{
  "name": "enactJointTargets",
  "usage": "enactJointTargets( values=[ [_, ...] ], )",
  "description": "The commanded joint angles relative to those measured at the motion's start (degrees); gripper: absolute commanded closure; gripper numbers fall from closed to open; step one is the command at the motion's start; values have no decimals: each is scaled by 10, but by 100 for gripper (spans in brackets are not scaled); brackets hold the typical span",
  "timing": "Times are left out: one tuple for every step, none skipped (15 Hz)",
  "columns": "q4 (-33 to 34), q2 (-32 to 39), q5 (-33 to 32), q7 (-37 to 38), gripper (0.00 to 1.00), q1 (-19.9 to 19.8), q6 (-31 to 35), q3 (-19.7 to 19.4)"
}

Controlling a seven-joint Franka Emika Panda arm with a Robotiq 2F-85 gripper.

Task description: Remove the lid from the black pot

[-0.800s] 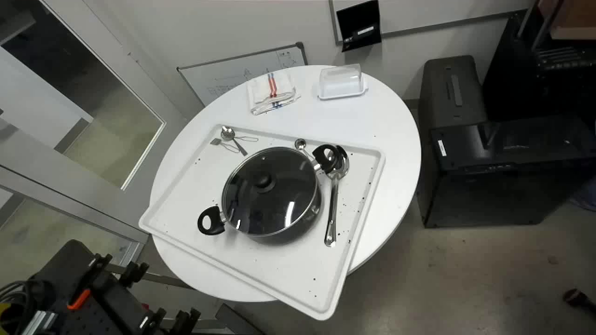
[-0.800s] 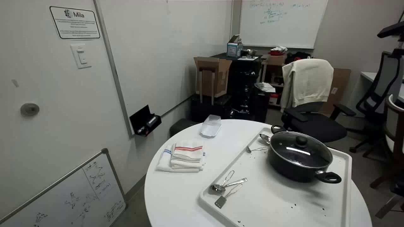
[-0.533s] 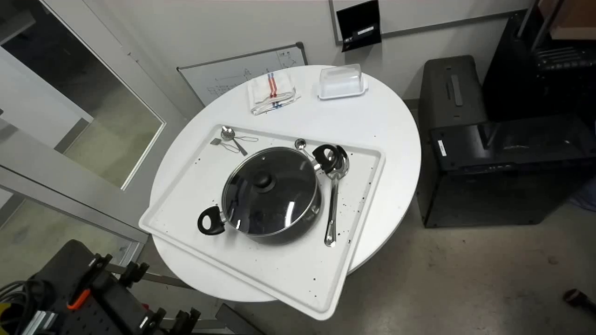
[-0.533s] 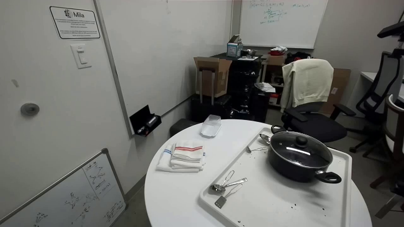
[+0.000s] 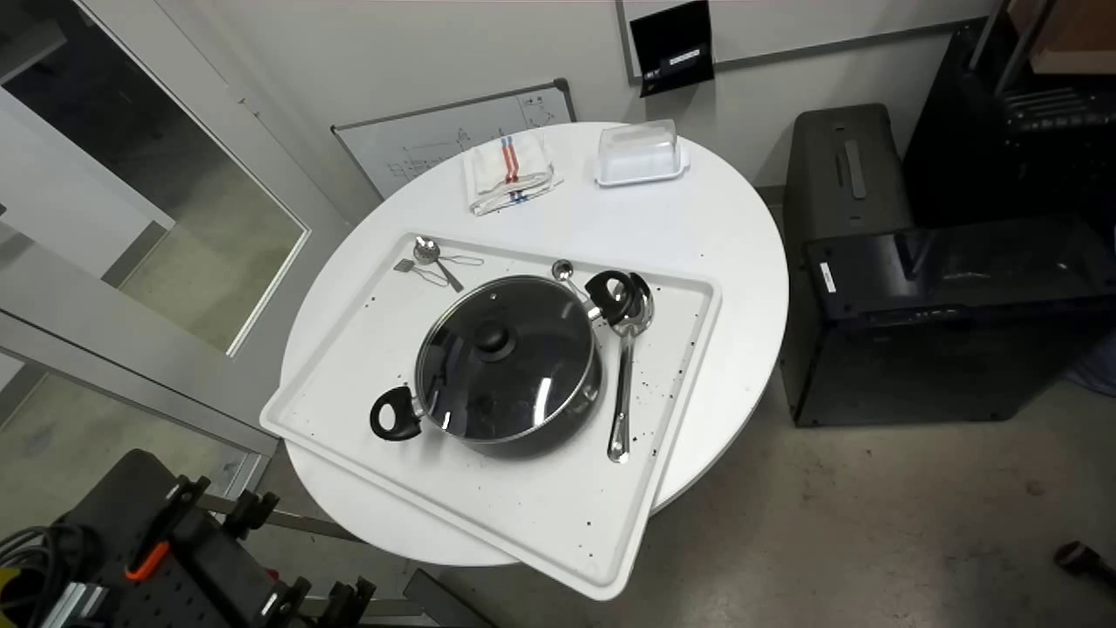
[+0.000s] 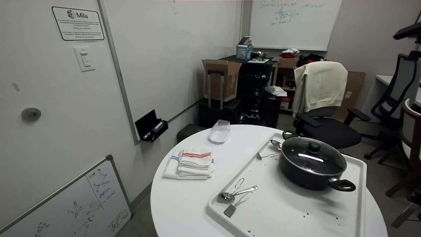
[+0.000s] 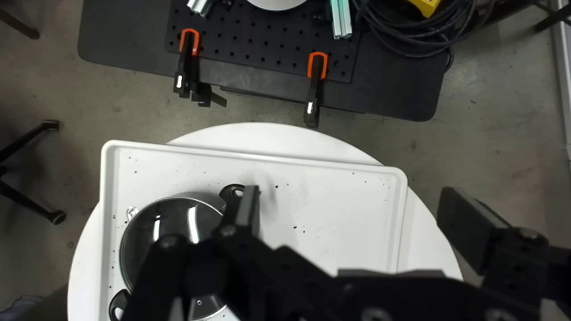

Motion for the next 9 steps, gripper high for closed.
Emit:
enactJointTargets(
  values=[
    [-5, 10, 2, -9, 0, 2, 35, -12],
    [-7, 17, 4, -12, 0, -1, 50, -19],
    [-10, 21, 6, -15, 0, -2, 65, -25],
    [-15, 26, 6, -21, 0, -5, 85, -34],
    [-16, 34, 7, -26, 0, -8, 95, -43],
    [-20, 39, 8, -36, 0, -12, 113, -55],
    [-23, 45, 6, -47, 0, -16, 130, -66],
    [-22, 53, 8, -60, 0, -21, 143, -80],
    [-24, 60, 6, -73, 0, -28, 160, -94]
  ],
)
